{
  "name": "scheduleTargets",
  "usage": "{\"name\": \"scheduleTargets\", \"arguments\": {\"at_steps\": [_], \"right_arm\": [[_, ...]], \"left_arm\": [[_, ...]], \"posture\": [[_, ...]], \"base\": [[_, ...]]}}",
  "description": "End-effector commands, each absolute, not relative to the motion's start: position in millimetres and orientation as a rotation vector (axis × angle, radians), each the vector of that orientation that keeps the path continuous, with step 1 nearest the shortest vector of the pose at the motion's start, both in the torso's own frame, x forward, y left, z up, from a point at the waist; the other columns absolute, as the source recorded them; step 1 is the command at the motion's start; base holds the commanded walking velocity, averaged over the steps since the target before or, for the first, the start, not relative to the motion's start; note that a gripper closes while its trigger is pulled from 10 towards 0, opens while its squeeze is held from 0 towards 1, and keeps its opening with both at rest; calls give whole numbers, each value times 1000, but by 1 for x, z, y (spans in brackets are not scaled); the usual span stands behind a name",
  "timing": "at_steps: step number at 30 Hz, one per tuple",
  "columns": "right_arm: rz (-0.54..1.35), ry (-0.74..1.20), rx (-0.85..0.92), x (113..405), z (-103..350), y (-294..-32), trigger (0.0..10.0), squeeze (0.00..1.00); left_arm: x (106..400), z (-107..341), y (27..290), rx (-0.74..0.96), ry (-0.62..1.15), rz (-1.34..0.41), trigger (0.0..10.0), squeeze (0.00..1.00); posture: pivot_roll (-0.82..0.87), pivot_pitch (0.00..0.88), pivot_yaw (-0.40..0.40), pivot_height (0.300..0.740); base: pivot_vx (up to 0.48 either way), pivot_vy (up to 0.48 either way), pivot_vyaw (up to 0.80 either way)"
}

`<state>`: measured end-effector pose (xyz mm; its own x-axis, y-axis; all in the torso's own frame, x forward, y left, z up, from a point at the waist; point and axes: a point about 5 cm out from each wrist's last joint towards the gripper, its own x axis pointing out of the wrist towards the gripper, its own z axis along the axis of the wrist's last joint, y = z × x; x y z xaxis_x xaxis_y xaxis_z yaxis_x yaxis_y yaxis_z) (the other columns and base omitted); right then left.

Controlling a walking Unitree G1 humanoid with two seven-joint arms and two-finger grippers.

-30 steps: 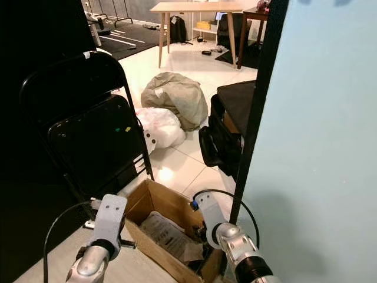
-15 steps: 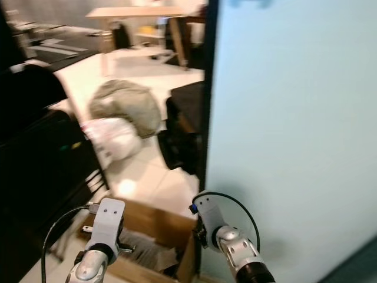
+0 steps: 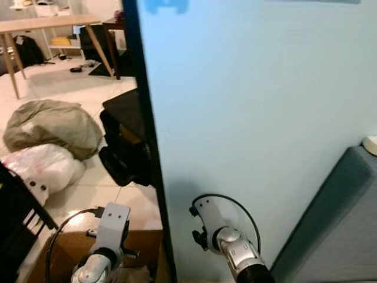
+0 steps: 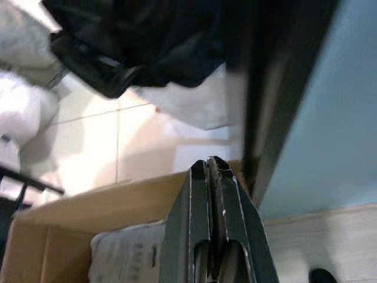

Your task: Clean up the room

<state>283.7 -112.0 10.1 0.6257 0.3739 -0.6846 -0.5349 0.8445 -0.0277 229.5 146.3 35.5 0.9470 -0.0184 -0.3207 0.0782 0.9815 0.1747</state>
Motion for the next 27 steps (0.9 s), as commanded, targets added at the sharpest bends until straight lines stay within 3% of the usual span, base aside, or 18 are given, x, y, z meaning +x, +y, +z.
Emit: {"name": "scheduleTargets", "arguments": {"at_steps": [1, 27], "right_arm": [[535, 737, -251, 282, 9, -111, 10000, 0], [534, 746, -257, 279, 9, -113, 10000, 0]], "left_arm": [[226, 34, 148, 196, 332, -59, 10000, 0], [223, 34, 144, 196, 337, -109, 10000, 0]], "posture": [[17, 8, -12, 740], [17, 13, -8, 740]], "base": [[0, 0, -788], [0, 0, -788]]}}
